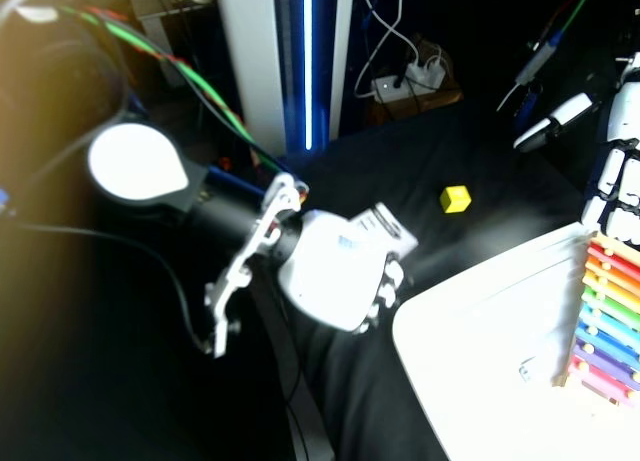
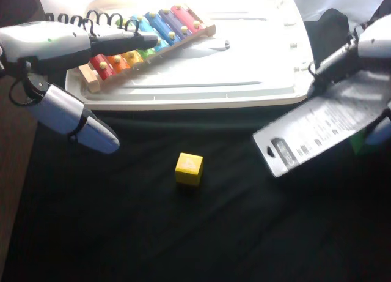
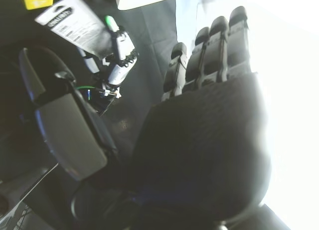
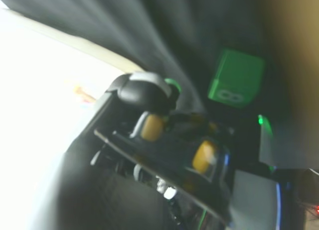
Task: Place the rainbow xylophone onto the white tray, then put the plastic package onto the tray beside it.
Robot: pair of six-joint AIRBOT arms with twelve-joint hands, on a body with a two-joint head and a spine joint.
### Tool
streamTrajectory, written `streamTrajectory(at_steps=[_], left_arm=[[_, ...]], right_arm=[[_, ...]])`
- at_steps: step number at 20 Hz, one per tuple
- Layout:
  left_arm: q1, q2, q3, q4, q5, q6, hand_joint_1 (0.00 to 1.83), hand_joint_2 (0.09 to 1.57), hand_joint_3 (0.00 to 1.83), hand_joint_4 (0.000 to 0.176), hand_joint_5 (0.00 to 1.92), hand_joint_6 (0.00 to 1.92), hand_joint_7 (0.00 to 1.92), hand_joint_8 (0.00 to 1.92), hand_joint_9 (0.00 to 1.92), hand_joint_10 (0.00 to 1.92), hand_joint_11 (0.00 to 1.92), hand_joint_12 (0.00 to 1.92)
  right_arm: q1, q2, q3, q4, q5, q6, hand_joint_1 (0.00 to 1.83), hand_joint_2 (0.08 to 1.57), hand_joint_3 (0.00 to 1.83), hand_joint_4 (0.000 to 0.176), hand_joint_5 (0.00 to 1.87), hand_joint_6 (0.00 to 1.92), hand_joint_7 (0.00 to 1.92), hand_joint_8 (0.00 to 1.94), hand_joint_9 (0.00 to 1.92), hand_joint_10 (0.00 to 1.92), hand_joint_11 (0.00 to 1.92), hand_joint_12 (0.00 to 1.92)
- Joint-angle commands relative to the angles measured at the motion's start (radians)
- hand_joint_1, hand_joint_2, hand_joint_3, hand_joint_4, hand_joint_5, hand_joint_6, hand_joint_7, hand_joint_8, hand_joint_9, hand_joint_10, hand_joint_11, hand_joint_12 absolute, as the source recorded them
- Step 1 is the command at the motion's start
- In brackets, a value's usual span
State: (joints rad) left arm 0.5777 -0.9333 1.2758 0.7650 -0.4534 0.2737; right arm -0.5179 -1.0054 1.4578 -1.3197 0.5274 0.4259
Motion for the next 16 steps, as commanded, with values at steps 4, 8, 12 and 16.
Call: streamTrajectory(at_steps=[4, 8, 12, 16], left_arm=[[-0.002, -0.004, 0.004, -0.037, -0.077, 0.001, 0.72, 0.72, 0.0, 0.157, 0.0, 0.0, 0.0, 0.0, 0.0, 0.0, 0.0, 0.0], [0.002, -0.004, 0.004, -0.037, -0.077, 0.001, 0.74, 0.7, 0.0, 0.156, 0.0, 0.0, 0.0, 0.0, 0.0, 0.0, 0.0, 0.0], [0.007, -0.003, 0.003, -0.04, -0.077, 0.0, 0.8, 0.7, 0.0, 0.14, 0.0, 0.0, 0.0, 0.0, 0.0, 0.0, 0.0, 0.0], [0.011, -0.002, 0.003, -0.045, -0.081, 0.0, 0.81, 0.69, 0.0, 0.101, 0.0, 0.0, 0.0, 0.0, 0.0, 0.0, 0.0, 0.0]], right_arm=[[0.058, 0.002, 0.002, 0.145, 0.04, -0.076, 1.6, 1.11, 0.0, 0.13, 0.9, 1.92, 1.21, 1.94, 1.39, 1.92, 1.46, 1.92], [0.075, 0.011, 0.003, 0.253, 0.047, -0.154, 1.64, 1.12, 0.0, 0.062, 1.23, 1.92, 1.41, 1.94, 1.51, 1.92, 1.54, 1.92], [0.136, 0.009, 0.018, 0.258, 0.047, -0.156, 1.69, 1.17, 0.0, 0.0, 1.26, 1.92, 1.5, 1.94, 1.61, 1.92, 1.66, 1.92], [0.193, -0.02, 0.056, 0.258, 0.047, -0.156, 1.74, 1.14, 0.0, 0.171, 1.25, 1.92, 1.32, 1.94, 1.38, 1.92, 1.2, 1.92]])
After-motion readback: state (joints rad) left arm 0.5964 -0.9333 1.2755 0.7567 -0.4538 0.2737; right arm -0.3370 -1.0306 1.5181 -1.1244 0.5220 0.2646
